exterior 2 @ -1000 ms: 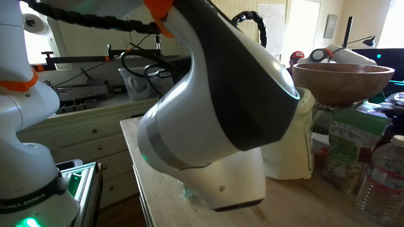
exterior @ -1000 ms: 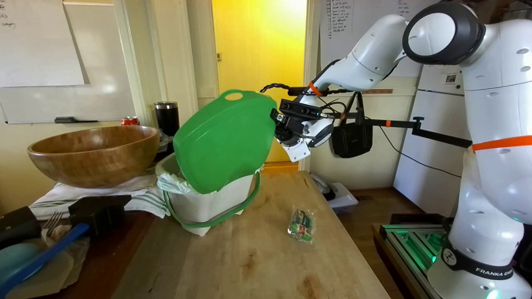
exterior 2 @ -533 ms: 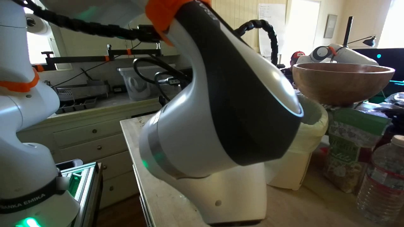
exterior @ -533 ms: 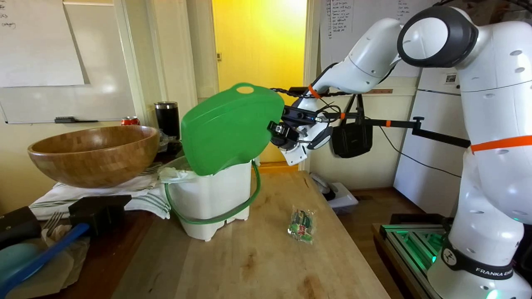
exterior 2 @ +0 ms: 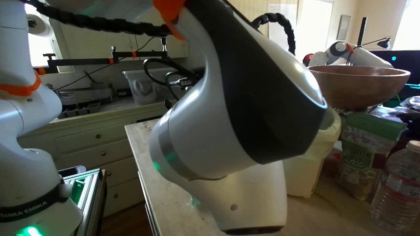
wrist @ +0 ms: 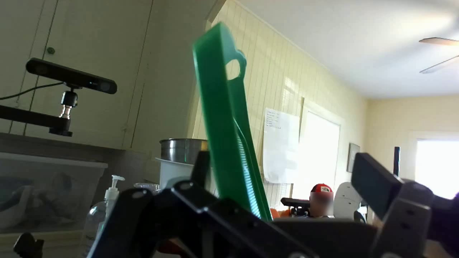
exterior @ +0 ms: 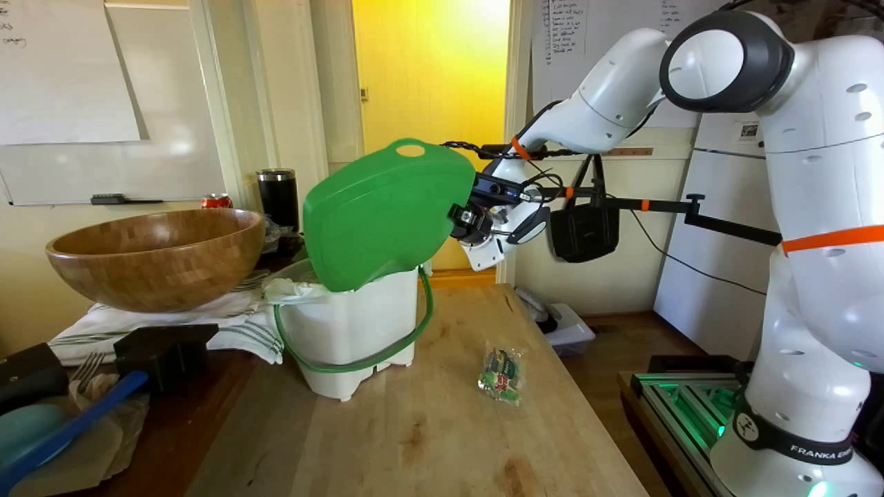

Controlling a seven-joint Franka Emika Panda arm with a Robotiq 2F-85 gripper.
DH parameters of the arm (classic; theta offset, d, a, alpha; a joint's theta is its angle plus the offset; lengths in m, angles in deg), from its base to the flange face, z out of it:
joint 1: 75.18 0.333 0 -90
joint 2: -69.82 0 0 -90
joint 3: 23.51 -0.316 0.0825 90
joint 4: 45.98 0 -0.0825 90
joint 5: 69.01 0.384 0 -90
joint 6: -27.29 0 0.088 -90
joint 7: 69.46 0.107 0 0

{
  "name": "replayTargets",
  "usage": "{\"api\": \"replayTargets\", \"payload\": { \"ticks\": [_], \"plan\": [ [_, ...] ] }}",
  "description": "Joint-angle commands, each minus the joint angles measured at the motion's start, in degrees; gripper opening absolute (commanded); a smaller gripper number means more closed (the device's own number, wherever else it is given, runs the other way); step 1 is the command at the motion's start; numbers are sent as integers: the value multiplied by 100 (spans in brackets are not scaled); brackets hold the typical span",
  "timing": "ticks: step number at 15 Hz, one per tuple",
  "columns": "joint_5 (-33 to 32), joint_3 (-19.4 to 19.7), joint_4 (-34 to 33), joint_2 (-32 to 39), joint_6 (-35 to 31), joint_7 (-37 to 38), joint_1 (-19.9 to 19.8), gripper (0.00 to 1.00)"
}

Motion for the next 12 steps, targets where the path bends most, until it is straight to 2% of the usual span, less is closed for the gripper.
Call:
{"api": "replayTargets", "payload": {
  "ticks": [1, 4, 12],
  "plan": [
    [138, 60, -191, -85, -203, -149, 96, 100],
    [122, 78, -348, -167, -474, -330, 150, 100],
    [-24, 83, -486, -511, -1713, -861, 356, 100]
  ]
}}
